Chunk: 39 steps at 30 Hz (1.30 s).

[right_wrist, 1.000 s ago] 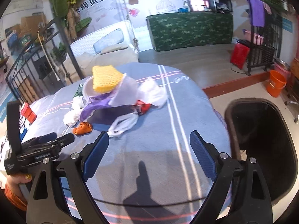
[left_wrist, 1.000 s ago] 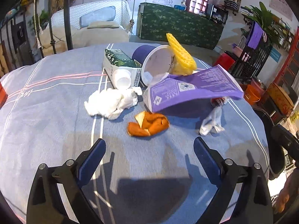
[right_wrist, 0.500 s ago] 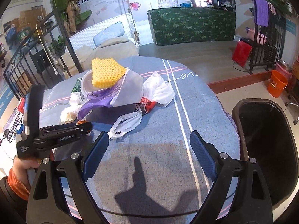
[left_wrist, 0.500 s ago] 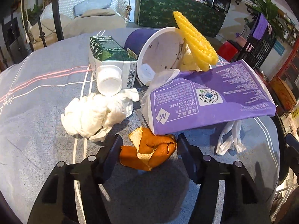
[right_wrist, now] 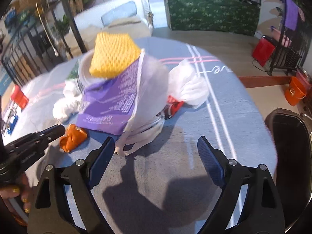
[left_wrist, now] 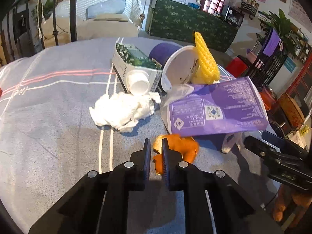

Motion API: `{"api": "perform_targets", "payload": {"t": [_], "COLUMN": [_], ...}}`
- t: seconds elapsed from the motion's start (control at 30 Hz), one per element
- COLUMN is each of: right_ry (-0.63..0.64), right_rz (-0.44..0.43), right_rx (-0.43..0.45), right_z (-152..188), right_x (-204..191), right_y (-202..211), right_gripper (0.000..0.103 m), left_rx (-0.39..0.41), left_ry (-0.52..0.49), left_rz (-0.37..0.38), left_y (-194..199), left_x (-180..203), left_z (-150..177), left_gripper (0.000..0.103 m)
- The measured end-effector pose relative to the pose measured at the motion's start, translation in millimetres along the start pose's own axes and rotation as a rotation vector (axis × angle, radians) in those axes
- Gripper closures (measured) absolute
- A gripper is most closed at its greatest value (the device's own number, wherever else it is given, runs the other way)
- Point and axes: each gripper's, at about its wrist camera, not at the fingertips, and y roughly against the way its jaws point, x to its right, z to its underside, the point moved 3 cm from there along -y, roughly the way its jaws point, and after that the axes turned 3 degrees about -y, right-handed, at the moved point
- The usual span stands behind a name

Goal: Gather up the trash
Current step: 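Close the left gripper on the orange peel while the right gripper grasps the red-and-white wrapper, then carry the peel toward the black bin while the right gripper drops the wrapper in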

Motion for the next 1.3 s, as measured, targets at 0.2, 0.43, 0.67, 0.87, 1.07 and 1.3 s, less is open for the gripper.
{"api": "perform_targets", "payload": {"t": [0.2,0.43,0.67,0.87,1.07,1.3], "right_ry": [-0.024,-0.064,-0.093,-0.176,-0.189,-0.191], "right_rz": [0.009,0.017,0.064,0.039,0.066,0.094], "right_rx": [-0.019,-0.018,-0.043,-0.029,0.028,0.093], "right_z": [-8,-18,-18,-16,-6,18], "right_x": [-1,2,8,27,40,59], "right_y": [-11,-21,-33,-24,-3,36], "right_gripper": [0.023,0.029,0.066,0.094,0.095,0.095], "left_rx": [0.010,0.003,-0.061,-0.025,0.038,0.086], "left_ry": [0.039,-0.079,-0.122,-0.050,-0.027,-0.045], "left_rz": [0.021,0.031,0.013,0.024,0.011,0.031], "left_y": [5,-4,-27,-14,9,28], "left_x": [-7,16,23,13,9,27], "left_z": [2,-9,-8,-2,4,14], "left_gripper": [0.073,0.035,0.053,0.055,0.056,0.056]}}
